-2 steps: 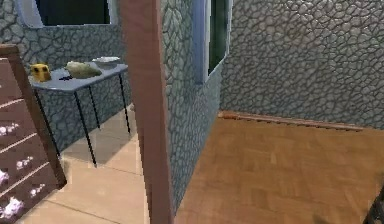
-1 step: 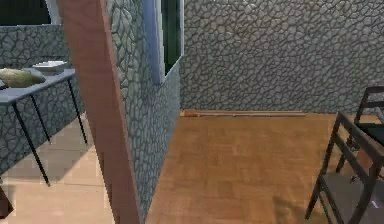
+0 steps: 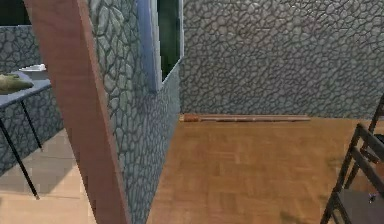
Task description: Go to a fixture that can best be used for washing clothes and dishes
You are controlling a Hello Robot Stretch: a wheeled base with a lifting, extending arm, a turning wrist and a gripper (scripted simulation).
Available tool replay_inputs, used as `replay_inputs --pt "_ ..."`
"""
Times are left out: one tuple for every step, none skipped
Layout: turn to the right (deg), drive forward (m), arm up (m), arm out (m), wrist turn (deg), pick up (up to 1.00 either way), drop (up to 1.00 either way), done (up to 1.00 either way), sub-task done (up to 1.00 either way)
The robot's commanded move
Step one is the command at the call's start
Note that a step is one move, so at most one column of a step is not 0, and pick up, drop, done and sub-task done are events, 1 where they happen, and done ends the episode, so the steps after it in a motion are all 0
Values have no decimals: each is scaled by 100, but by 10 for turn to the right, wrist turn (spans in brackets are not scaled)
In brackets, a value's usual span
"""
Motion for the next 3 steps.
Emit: replay_inputs --pt "-450 0 0 0 0 0 0 0 0" --pt "-150 0 0 0 0 0 0 0 0" --pt "0 80 0 0 0 0 0 0 0"
